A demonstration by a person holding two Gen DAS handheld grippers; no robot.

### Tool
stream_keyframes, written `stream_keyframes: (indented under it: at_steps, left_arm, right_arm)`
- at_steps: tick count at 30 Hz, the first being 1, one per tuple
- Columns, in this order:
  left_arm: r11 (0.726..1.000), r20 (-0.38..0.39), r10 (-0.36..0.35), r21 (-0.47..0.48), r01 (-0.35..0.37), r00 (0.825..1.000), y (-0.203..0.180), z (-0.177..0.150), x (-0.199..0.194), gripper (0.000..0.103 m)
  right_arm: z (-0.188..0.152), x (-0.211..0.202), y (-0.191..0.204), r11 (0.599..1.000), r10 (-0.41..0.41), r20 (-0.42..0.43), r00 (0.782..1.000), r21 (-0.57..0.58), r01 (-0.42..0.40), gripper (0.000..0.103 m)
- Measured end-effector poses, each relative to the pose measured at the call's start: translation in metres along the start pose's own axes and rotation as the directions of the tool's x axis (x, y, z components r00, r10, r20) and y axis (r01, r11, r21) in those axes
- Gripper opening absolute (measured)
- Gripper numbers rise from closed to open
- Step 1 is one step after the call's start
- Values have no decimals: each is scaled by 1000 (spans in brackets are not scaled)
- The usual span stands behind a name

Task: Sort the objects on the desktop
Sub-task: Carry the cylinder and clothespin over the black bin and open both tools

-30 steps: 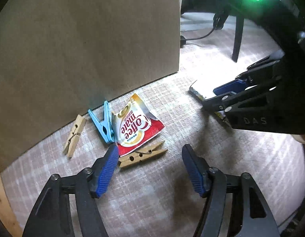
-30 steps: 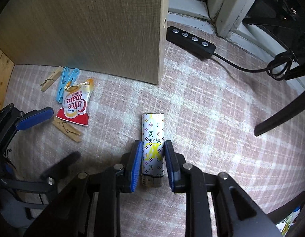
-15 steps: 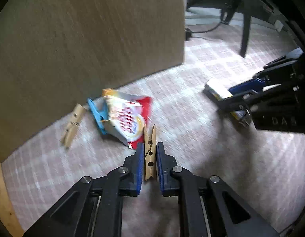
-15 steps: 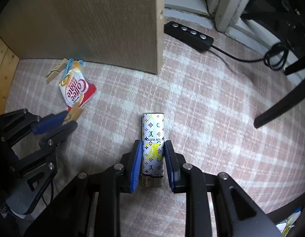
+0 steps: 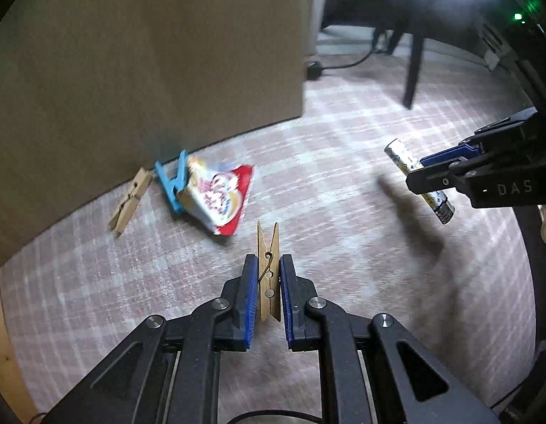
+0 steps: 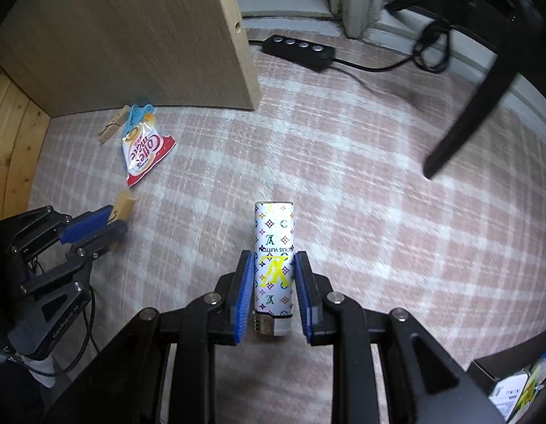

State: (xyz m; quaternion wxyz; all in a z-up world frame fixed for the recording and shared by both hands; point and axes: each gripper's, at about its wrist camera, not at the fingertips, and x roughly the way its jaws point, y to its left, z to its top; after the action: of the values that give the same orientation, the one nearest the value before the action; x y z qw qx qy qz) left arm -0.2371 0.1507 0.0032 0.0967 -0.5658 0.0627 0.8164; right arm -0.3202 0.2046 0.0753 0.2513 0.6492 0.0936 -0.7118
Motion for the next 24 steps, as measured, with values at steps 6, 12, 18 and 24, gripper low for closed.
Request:
stream_keyframes:
  at_steps: [6,12,18,24]
  left_arm:
    - [998,45,-32,54,29,998,-32,-6,-52,12]
    - [978,81,-120,183,104,989,-111,0,-85,12]
    - [923,80,-227,337,188,971,-219,20,-102,12]
    - [865,58,-304,435,250,951,-308,46,-118,12]
  right_arm:
    - [-103,-35,-21,1000,14,42,999,25,-15,23]
    - [-103,-59,-61,997,5,103,995,82,-14,23]
    - [-163,-114,-142,978,-51,138,989,210,21,23]
    - [-226,-157,-229,932,-109,150,983,358,49,23]
